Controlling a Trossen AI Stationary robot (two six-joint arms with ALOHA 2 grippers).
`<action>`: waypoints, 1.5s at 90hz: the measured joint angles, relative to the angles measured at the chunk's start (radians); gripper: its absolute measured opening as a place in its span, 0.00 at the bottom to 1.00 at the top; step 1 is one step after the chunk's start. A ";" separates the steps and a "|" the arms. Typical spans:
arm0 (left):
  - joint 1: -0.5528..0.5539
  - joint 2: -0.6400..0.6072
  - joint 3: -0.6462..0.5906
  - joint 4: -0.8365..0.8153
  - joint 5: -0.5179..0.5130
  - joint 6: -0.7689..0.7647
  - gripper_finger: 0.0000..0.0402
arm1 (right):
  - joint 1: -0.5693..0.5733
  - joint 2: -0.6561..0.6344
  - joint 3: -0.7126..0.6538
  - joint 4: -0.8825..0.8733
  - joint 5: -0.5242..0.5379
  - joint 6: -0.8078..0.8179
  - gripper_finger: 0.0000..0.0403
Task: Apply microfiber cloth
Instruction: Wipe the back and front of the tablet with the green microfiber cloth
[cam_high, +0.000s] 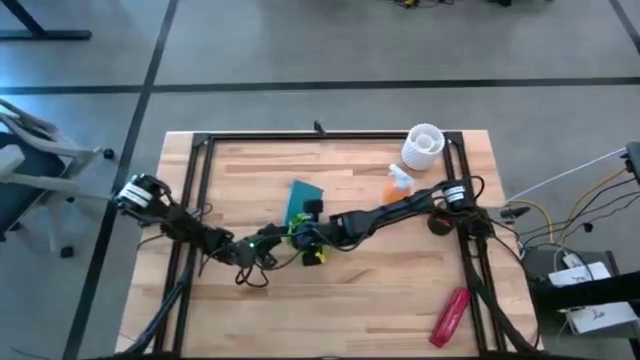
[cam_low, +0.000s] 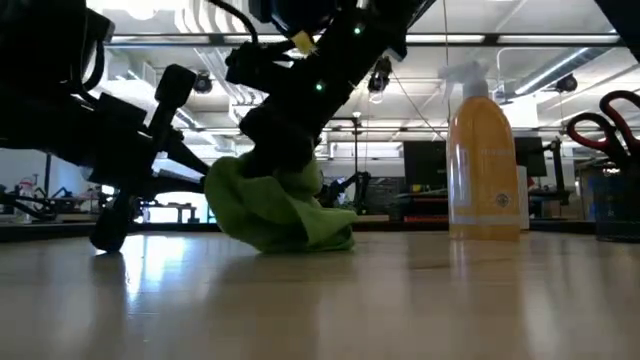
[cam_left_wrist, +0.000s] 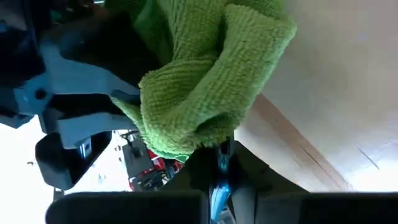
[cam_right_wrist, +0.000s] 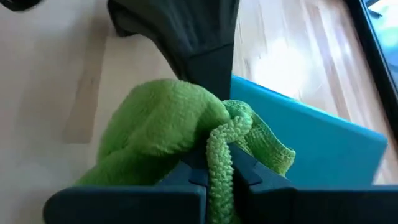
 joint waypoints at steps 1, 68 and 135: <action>0.000 0.000 0.000 0.000 0.000 -0.001 0.02 | -0.002 0.000 0.000 -0.003 0.011 -0.003 0.00; -0.008 -0.002 0.013 -0.004 0.067 -0.071 0.02 | -0.050 -0.027 0.000 0.128 -0.270 -0.070 0.00; -0.021 -0.013 0.030 -0.060 0.071 -0.253 0.03 | -0.258 -0.033 -0.015 -0.148 0.115 -0.204 0.00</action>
